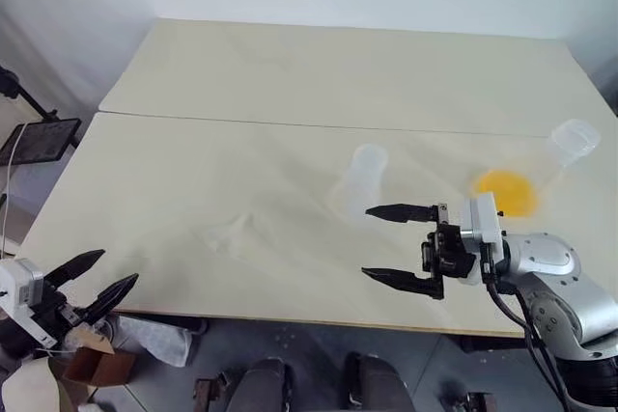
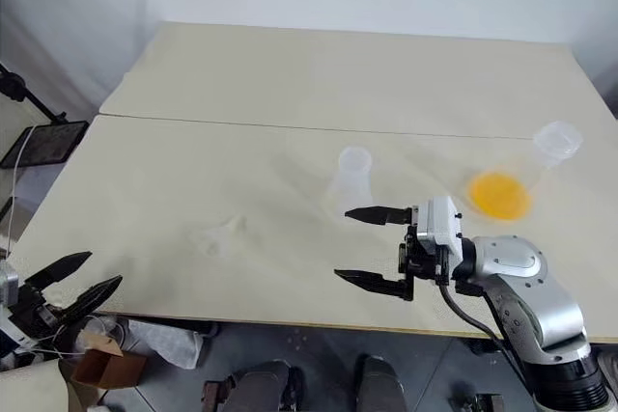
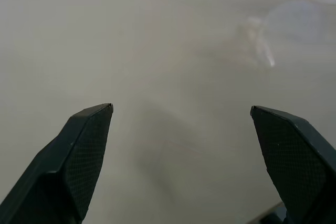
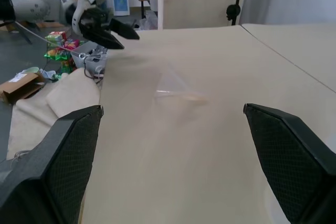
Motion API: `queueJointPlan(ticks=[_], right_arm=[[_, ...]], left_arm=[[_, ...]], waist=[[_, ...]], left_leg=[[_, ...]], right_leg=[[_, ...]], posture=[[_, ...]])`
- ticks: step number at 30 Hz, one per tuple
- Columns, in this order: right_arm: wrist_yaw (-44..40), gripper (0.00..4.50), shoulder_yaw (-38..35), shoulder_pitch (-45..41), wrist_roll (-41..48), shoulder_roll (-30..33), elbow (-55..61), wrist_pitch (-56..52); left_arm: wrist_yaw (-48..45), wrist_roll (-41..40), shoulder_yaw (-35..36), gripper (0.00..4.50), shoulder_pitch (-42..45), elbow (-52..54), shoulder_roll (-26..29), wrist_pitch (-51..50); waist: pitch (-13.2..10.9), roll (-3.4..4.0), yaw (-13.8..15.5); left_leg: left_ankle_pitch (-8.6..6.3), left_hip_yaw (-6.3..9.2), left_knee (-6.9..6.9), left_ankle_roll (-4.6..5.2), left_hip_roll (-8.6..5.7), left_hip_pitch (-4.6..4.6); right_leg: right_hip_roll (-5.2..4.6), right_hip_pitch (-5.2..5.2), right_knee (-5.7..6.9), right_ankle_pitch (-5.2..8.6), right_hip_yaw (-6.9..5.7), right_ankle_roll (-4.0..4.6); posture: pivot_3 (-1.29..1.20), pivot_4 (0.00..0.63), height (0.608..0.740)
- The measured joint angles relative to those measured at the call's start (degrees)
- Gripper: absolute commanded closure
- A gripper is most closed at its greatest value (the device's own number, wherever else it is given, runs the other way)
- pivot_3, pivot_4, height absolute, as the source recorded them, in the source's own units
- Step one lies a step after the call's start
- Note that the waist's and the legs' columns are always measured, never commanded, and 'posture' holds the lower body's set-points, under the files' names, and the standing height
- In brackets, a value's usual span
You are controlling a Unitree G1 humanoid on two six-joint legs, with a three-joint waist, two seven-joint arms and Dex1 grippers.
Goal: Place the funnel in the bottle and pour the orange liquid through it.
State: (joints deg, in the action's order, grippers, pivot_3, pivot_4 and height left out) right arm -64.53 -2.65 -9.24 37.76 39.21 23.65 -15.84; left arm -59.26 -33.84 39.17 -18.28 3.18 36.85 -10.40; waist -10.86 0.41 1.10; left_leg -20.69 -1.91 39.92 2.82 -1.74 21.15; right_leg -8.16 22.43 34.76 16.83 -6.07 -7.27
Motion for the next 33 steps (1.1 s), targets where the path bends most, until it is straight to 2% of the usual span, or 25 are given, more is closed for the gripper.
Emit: queueJointPlan(ticks=[4, 8, 12, 16, 28, 31, 33], right_arm=[[-0.5, 0.0, -0.1, 0.1, -0.9, 0.2, -1.6, 0.6], [-0.3, 0.0, -0.3, 0.5, -1.3, 0.2, -1.6, 0.7], [0.6, 0.0, -0.6, 1.0, -1.4, 0.2, -1.5, 0.7], [1.9, 0.0, -2.0, 2.2, -1.7, 0.2, -1.2, 0.7], [5.3, 0.0, -4.5, 6.5, -2.5, 0.2, 2.1, 0.9], [5.6, 0.0, -4.5, 6.9, -2.5, 0.2, 2.4, 0.9], [6.0, 0.0, -4.5, 7.2, -2.5, 0.2, 2.7, 0.9]], left_arm=[[3.0, -0.8, -6.9, 0.04, 0.7, 10.1, -1.3, -3.3], [7.2, 0.0, -11.5, 0.04, 6.3, 10.9, -1.9, -5.1], [10.0, 3.2, -17.2, 0.04, 12.6, 8.2, -2.3, -5.3], [11.8, 7.6, -21.5, 0.04, 18.2, 0.7, -2.3, -4.7], [7.9, 9.0, -24.7, 0.04, 22.5, -4.0, -1.0, -3.9], [7.0, 9.0, -24.7, 0.62, 23.6, -4.3, -0.7, -3.9], [6.8, 9.0, -25.1, 1.26, 24.7, -4.9, -0.7, -4.0]], waist=[[0.0, 0.02, 0.1], [0.0, 0.02, 0.2], [0.0, 0.03, 0.2], [0.0, 0.04, 0.2], [0.0, 0.04, 0.2], [0.0, 0.04, 0.3], [0.0, 0.04, 0.3]], left_leg=[[0.0, -0.01, -0.02, 0.02, -0.01, 0.0], [0.01, -0.04, 0.04, 0.02, 0.03, -0.01], [0.02, -0.12, 0.04, 0.03, 0.01, -0.03], [0.01, -0.16, 0.02, 0.03, 0.03, -0.01], [0.01, -0.17, 0.07, 0.02, 0.07, -0.02], [0.01, -0.16, 0.08, 0.02, 0.07, -0.02], [0.01, -0.16, 0.08, 0.02, 0.07, -0.02]], right_leg=[[0.03, -0.03, 0.02, 0.0, -0.01, 0.0], [0.16, -0.02, 0.1, 0.0, 0.0, 0.0], [0.31, 0.0, 0.19, 0.0, 0.02, -0.01], [0.56, 0.05, 0.2, 0.0, -0.03, -0.01], [0.5, 0.04, 0.21, 0.0, 0.03, -0.01], [0.5, 0.03, 0.21, 0.0, 0.03, -0.01], [0.49, 0.03, 0.21, 0.0, 0.04, -0.01]], posture=[[0.0, 0.15, 0.74], [0.0, 0.15, 0.74], [0.0, 0.15, 0.74], [0.0, 0.15, 0.74], [0.0, 0.15, 0.74], [0.0, 0.15, 0.74], [0.0, 0.15, 0.74]])
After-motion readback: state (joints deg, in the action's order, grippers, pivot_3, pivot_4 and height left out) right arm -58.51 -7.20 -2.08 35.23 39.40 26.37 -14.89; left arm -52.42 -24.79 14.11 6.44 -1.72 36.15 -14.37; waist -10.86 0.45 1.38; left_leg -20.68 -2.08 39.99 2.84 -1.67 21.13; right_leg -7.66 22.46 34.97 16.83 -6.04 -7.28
